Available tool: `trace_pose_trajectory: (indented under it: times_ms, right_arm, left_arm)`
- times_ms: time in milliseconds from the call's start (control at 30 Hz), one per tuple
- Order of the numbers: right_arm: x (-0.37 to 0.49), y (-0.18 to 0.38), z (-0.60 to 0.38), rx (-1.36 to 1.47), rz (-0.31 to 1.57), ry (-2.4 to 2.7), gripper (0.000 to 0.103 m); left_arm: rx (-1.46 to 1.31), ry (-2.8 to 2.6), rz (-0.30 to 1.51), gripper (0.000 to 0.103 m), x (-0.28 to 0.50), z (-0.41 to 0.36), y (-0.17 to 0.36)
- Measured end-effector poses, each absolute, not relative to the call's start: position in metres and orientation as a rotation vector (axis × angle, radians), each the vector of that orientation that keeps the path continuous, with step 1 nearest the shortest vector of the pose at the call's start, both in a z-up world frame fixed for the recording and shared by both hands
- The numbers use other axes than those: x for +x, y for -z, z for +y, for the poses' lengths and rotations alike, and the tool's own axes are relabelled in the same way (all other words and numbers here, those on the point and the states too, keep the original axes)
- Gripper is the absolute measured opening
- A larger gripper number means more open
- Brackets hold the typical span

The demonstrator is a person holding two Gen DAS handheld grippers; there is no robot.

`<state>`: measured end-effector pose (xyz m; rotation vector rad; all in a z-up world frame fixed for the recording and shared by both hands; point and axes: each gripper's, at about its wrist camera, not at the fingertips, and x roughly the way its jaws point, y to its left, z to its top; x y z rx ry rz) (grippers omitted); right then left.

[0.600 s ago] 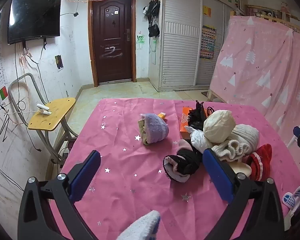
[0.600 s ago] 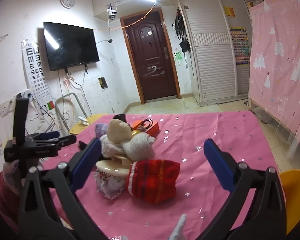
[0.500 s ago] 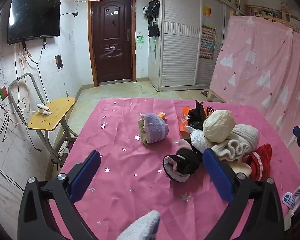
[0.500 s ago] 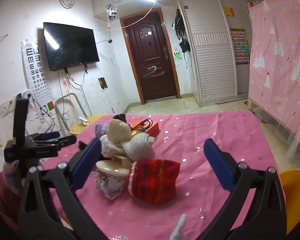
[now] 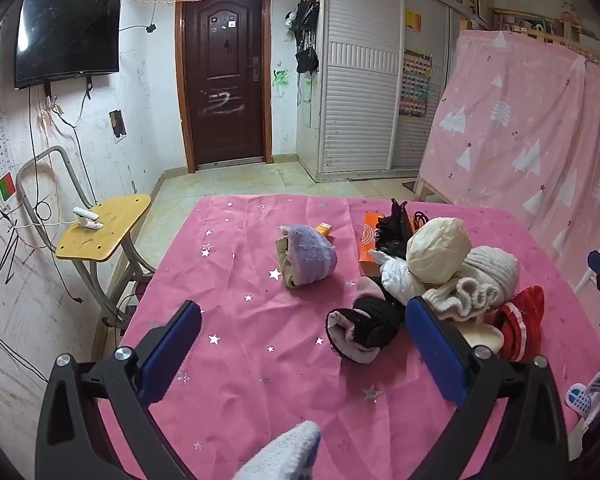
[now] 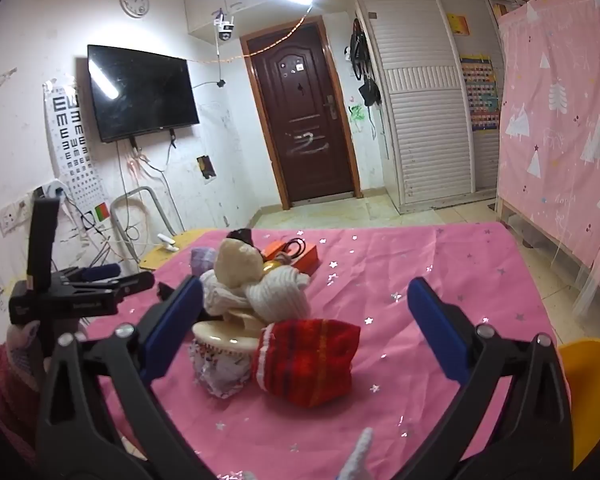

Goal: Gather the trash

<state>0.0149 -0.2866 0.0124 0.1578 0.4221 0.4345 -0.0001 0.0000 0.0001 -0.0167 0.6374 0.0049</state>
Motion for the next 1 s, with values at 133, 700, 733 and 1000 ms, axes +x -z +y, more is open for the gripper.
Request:
trace_pose_trajectory:
  times_ms: [133,700,733,1000]
  right_arm:
    - [0.0156,-0.0109,-0.2868,0.163,0.424,-0.433,0.099]
    - [0.0149,-0.0138,-0.2873,0.159,0.422,-0.429,0.099]
    - [0.0153,-0.0141,-0.2880,0.159,0.422,-0.429,0.099]
    - [0.0167,-0.0180,-0.2915,0.159,0.418,-0.436,0.099]
  left_arm:
    - [-0.016,-0.006,0.638,0.094,0.0000,0.0000,-0.0001]
    - [-0.015,-0.010,0.640,0.094,0.0000,0.0015,0.0041]
    - [-0.015,-0.011,0.640,0.094,-0.0002,0.0010,0.0047]
    - [-0.014,-0.011,0.641,0.094,0.0000,0.0000,0.0049]
